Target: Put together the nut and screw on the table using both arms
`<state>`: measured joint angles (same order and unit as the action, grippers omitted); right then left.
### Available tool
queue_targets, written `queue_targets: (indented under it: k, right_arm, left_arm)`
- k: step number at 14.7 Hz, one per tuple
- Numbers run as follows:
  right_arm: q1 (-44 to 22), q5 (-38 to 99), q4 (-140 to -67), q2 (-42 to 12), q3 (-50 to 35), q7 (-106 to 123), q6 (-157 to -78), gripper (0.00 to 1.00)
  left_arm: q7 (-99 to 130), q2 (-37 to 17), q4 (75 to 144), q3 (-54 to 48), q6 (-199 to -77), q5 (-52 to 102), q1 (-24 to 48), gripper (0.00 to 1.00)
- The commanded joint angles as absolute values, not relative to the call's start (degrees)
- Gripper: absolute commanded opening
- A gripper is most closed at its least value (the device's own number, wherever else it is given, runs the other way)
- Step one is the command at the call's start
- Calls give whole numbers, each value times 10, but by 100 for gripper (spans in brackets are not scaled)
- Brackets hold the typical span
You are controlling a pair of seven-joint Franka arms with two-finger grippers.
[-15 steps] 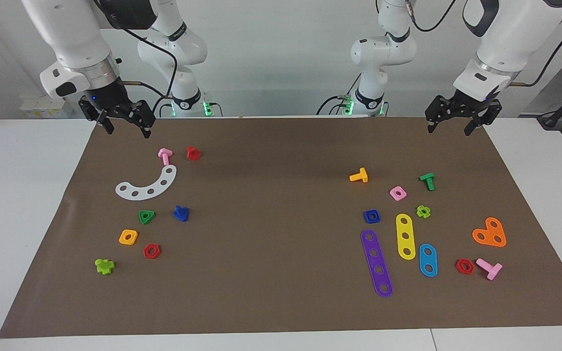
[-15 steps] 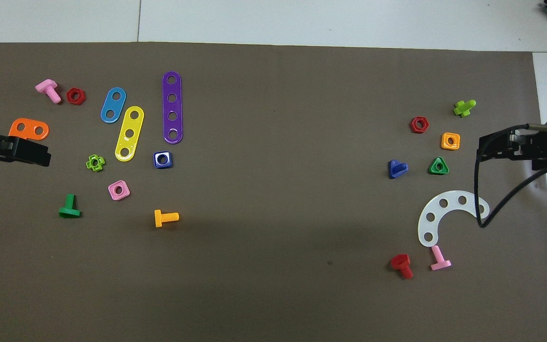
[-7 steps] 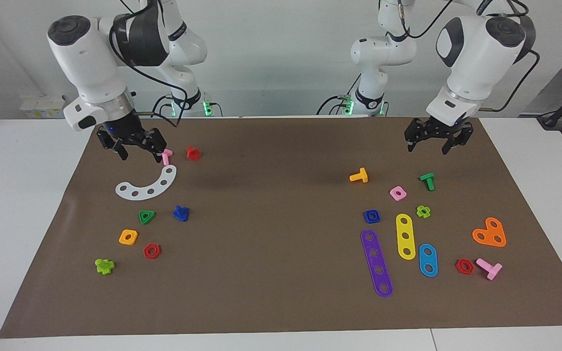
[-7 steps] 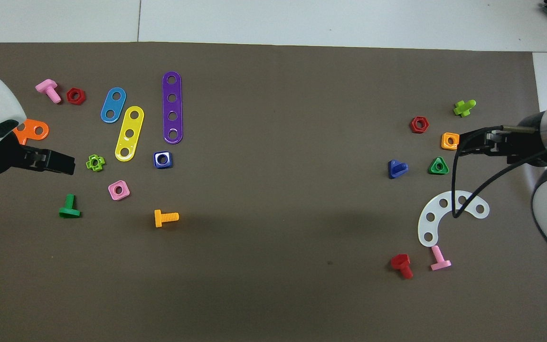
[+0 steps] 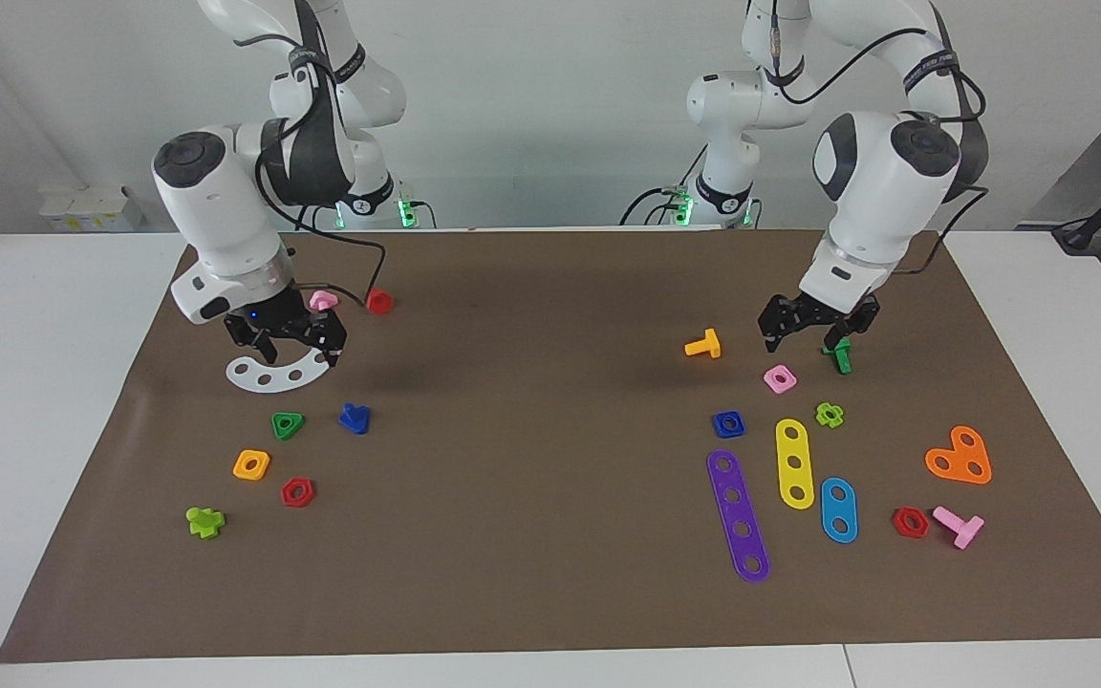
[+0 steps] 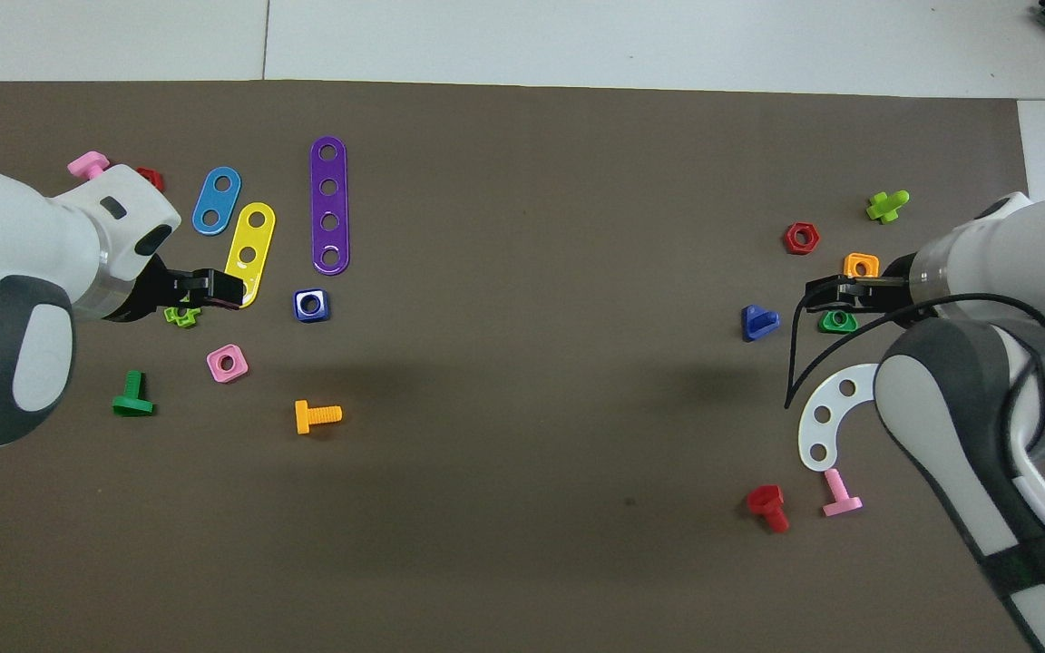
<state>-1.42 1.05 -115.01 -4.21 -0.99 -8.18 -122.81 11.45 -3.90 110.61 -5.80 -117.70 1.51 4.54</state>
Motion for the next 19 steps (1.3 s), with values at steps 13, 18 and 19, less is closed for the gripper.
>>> queue_targets:
  k: [13, 18, 19]
  right_arm:
    - [-38, 23, -1219, -129, -11, -58, -1380, 79]
    - [-38, 23, -1215, -131, -12, -58, -1380, 42]
    - [-38, 23, -1215, -131, -12, -58, -1380, 30]
  left_arm:
    - [247, -161, 1165, -47, -1388, 19, 109, 83]
    - [247, -172, 1172, -47, -1389, 8, 109, 71]
    - [247, -172, 1173, -47, -1389, 5, 110, 70]
